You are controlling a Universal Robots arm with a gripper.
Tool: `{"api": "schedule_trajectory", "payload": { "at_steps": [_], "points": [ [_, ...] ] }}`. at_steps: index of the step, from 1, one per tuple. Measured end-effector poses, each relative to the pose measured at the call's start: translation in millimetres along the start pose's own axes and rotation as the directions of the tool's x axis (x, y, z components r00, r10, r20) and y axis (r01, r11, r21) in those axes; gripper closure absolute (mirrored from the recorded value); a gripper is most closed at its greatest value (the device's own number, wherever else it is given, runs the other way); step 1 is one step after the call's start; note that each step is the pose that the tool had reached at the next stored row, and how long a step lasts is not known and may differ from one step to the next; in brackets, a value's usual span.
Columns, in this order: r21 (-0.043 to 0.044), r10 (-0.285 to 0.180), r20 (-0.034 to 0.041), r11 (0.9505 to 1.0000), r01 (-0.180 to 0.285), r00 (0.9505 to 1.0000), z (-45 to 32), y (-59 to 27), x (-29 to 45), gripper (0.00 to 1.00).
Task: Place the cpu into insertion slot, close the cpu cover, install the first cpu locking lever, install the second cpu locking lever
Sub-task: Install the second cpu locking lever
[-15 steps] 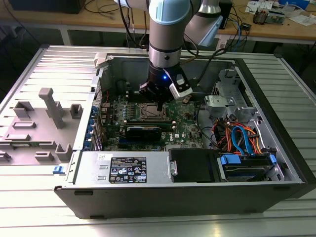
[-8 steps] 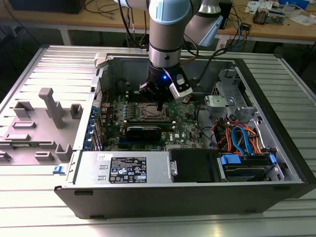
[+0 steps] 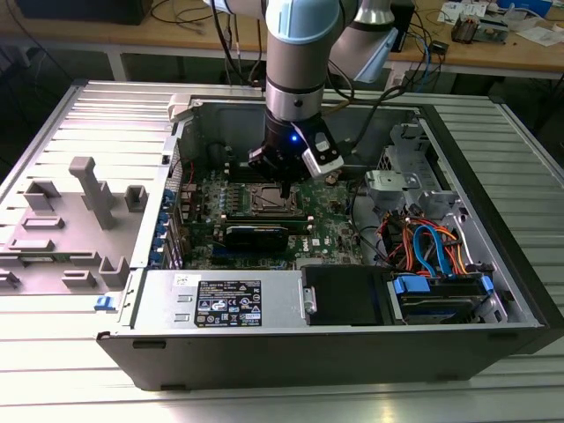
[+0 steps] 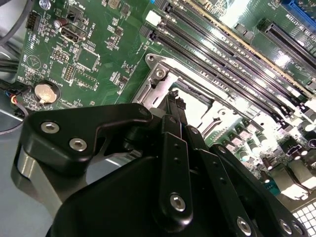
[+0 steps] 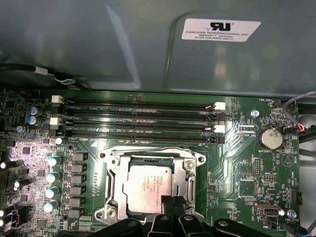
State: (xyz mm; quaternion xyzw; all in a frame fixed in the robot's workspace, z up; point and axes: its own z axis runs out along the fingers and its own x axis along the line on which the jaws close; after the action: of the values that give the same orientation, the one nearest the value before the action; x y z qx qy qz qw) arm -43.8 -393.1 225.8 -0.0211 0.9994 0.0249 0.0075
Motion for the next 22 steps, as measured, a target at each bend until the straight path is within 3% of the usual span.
{"api": "schedule_trajectory", "payload": {
  "at_steps": [3,8,10,12,13,18,22],
  "points": [
    [0.0003,0.0,0.0,1.0,0.0,1.0,-0.2,-4.2,0.2,0.89],
    [-0.0004,0.0,0.0002,1.0,0.0,1.0,-11.5,-5.5,0.0,0.89],
    [-0.0115,0.0,0.0006,0.9999,0.0,1.0,-11.8,-9.6,0.3,0.89],
    [-0.0333,0.001,0.0015,0.9994,0.0,1.0,-12.0,-14.4,0.5,0.89],
    [-0.0361,0.001,0.0016,0.9993,0.0,1.0,-12.2,-17.5,0.6,0.89],
    [-0.0361,0.001,0.0016,0.9993,-0.001,1.0,-12.5,-23.3,1.2,0.89],
    [-0.0369,0.001,0.0018,0.9993,-0.001,1.0,-17.3,-25.5,4.9,0.89]
  ]
}}
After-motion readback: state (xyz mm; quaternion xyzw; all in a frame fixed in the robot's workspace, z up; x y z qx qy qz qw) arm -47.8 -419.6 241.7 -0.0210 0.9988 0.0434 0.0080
